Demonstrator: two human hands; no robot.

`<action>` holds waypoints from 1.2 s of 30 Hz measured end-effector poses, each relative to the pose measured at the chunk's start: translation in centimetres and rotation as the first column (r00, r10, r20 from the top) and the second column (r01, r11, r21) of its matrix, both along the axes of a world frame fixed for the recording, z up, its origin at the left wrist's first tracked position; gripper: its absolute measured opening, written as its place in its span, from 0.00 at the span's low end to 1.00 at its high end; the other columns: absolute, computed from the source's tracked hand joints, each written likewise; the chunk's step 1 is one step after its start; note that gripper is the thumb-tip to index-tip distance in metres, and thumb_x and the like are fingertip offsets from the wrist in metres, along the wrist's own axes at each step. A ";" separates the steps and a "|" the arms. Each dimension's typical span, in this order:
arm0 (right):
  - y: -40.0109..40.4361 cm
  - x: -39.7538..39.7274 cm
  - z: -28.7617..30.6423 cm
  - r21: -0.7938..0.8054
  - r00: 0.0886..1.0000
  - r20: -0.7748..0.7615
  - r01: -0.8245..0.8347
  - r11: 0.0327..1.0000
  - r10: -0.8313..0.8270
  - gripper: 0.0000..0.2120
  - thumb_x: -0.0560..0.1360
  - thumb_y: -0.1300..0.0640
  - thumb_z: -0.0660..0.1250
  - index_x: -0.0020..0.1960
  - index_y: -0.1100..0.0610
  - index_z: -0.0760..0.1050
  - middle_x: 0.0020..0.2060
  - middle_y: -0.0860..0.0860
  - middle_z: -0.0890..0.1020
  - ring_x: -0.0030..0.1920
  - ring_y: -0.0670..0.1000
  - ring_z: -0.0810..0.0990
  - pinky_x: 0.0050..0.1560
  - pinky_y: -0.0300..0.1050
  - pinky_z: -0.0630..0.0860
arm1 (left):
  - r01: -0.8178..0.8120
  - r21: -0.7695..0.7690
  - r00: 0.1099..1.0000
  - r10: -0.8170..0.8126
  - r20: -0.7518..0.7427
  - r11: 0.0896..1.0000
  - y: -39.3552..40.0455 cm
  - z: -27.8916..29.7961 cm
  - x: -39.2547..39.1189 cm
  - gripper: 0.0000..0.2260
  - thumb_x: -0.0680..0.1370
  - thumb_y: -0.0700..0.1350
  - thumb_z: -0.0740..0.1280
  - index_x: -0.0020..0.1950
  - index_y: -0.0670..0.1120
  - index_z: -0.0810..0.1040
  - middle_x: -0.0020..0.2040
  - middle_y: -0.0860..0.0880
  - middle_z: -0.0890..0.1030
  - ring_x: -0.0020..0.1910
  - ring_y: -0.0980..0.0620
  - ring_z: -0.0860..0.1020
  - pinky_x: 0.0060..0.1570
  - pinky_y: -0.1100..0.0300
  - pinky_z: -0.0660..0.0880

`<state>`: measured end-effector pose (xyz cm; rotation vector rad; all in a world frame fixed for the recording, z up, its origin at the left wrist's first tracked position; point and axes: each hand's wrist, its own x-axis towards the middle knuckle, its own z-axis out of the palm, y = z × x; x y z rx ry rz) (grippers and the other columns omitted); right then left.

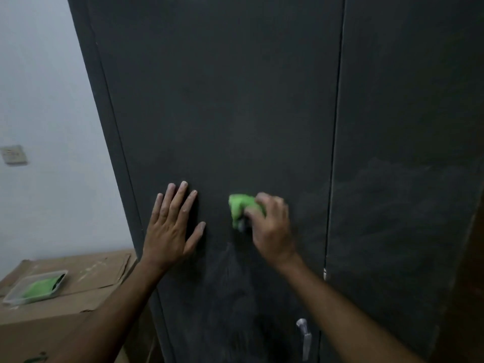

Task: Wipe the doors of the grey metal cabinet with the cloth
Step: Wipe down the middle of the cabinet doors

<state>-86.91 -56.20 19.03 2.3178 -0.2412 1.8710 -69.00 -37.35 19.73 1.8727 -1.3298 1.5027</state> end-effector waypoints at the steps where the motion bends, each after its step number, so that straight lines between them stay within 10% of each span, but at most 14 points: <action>1: -0.6 -0.8 -2.3 -0.045 0.996 -0.089 -0.001 0.999 -0.003 0.08 0.75 0.62 0.69 0.52 0.53 0.79 0.58 0.57 0.76 0.49 0.62 0.77 0.49 0.55 0.75 | -0.003 0.007 1.000 0.003 0.006 1.000 0.0 0.0 0.1 0.33 0.82 0.58 0.63 0.83 0.43 0.63 0.84 0.41 0.59 0.85 0.41 0.54 0.83 0.42 0.51; 8: -6.0 -4.1 3.4 0.455 0.923 0.286 0.106 0.884 -0.257 0.08 0.79 0.63 0.63 0.56 0.63 0.77 0.58 0.63 0.74 0.55 0.65 0.74 0.58 0.60 0.73 | 0.004 -0.050 0.998 -0.008 -0.069 0.999 -0.8 -0.1 -1.5 0.34 0.80 0.55 0.65 0.82 0.40 0.64 0.84 0.39 0.59 0.84 0.38 0.54 0.82 0.37 0.50; 14: -3.1 -3.4 -5.0 0.070 0.986 -0.081 0.154 0.986 -0.148 0.13 0.79 0.54 0.65 0.59 0.59 0.78 0.62 0.62 0.75 0.51 0.64 0.77 0.52 0.56 0.72 | 0.131 0.057 0.991 -0.129 -0.038 0.990 -3.7 0.8 -4.6 0.31 0.81 0.53 0.65 0.81 0.39 0.65 0.83 0.39 0.61 0.84 0.39 0.56 0.82 0.38 0.52; 20: -9.8 -6.6 3.0 0.428 0.897 0.265 0.219 0.877 -0.353 0.11 0.79 0.60 0.65 0.59 0.63 0.76 0.60 0.64 0.75 0.55 0.65 0.74 0.56 0.58 0.72 | 0.150 0.169 0.986 -0.159 0.040 0.974 -6.0 1.2 -6.3 0.31 0.82 0.53 0.64 0.81 0.39 0.66 0.83 0.39 0.62 0.84 0.40 0.57 0.83 0.40 0.54; 27: -9.5 -8.4 -4.4 0.074 0.985 -0.097 0.150 0.986 -0.143 0.11 0.77 0.57 0.65 0.59 0.58 0.78 0.62 0.60 0.75 0.52 0.64 0.76 0.51 0.57 0.74 | 0.076 0.153 0.995 -0.084 0.048 0.985 -9.3 1.3 -7.3 0.34 0.82 0.57 0.63 0.83 0.40 0.62 0.85 0.41 0.58 0.85 0.42 0.52 0.84 0.44 0.48; 33: -15.6 -11.2 4.8 0.393 0.928 0.267 0.140 0.909 -0.258 0.12 0.76 0.65 0.65 0.59 0.62 0.76 0.62 0.62 0.74 0.58 0.63 0.73 0.60 0.57 0.71 | 0.041 0.103 0.996 -0.049 0.079 0.994 -9.9 0.7 -7.1 0.34 0.81 0.58 0.62 0.83 0.41 0.62 0.85 0.42 0.57 0.85 0.42 0.54 0.83 0.43 0.49; 36: -14.7 -10.5 3.5 0.246 0.961 0.195 0.147 0.958 -0.197 0.12 0.77 0.65 0.65 0.60 0.60 0.76 0.63 0.62 0.75 0.56 0.63 0.73 0.58 0.56 0.71 | 0.032 0.036 0.999 -0.033 0.019 0.999 -10.6 0.4 -8.3 0.34 0.79 0.55 0.63 0.82 0.40 0.64 0.84 0.41 0.61 0.84 0.40 0.56 0.82 0.39 0.50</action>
